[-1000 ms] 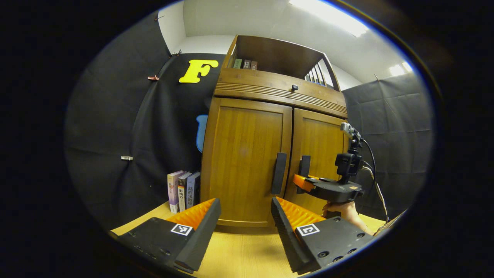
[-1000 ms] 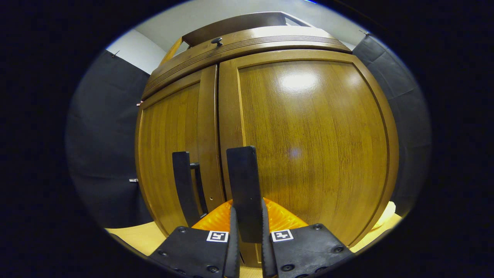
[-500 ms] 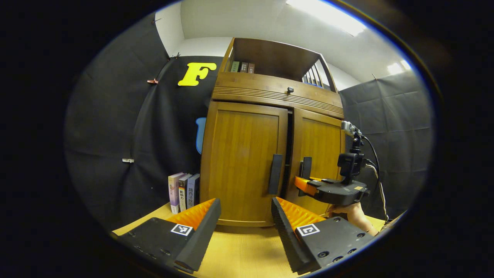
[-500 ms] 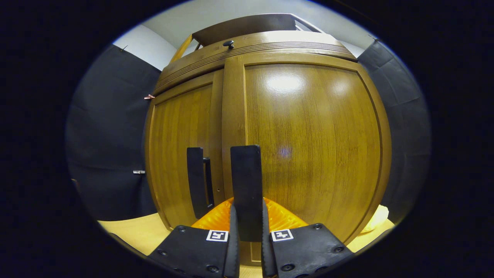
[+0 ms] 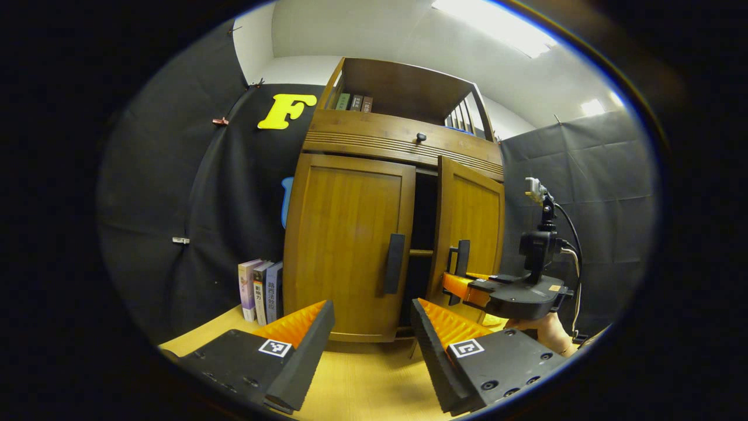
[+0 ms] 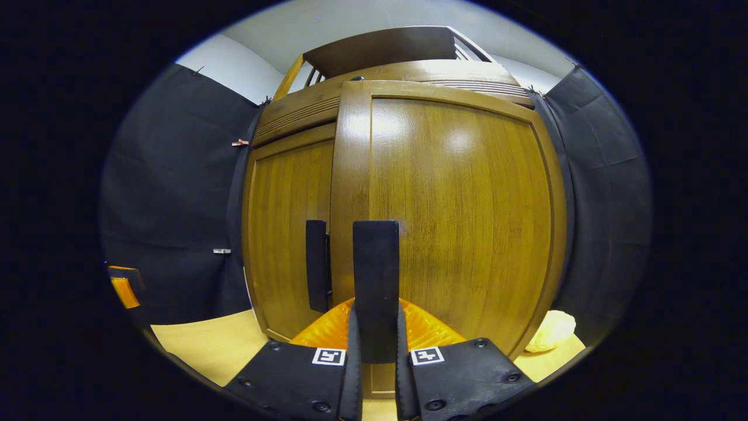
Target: Open the right door of the double-door shoe cabinet with the right hand, and open the left door with the left hand.
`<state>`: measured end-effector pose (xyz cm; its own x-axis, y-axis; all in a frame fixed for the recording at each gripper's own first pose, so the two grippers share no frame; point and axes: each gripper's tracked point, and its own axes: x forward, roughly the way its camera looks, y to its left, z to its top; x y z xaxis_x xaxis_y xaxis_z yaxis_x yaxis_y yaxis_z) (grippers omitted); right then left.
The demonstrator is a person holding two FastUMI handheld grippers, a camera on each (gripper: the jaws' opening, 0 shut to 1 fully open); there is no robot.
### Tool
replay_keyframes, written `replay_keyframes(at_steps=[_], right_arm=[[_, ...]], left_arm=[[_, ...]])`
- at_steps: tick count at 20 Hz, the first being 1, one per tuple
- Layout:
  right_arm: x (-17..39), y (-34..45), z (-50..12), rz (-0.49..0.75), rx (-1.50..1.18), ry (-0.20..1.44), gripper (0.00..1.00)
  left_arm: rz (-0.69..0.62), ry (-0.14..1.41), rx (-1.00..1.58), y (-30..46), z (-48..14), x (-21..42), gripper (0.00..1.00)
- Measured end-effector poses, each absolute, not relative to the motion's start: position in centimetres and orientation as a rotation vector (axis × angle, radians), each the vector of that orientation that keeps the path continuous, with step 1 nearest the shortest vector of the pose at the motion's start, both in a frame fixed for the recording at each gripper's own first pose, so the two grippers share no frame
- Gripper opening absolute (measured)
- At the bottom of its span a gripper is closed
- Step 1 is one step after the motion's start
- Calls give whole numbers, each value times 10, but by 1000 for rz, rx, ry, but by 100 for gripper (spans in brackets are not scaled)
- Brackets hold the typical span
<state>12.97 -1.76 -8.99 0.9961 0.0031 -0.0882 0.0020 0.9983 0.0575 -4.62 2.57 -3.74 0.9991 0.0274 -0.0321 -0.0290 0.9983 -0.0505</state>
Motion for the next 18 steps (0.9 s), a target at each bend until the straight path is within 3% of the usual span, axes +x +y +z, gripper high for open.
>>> replay_keyframes(at_steps=[8, 9, 12, 14, 18], right_arm=[[93, -28, -83, 8, 46, 94, 26], [89, -29, -82, 8, 43, 94, 26], [76, -35, -79, 3, 38, 93, 26], [68, -38, -78, -2, 36, 95, 26], [46, -49, -78, -14, 37, 99, 26]], left_arm=[[-32, 38, -57, -5, -40, -45, 79], [-37, 41, -56, -7, -41, -45, 83], [-52, 42, -62, -15, -42, -42, 83], [-65, 45, -71, -20, -43, -40, 78], [-93, 60, -83, -35, -48, -36, 83]])
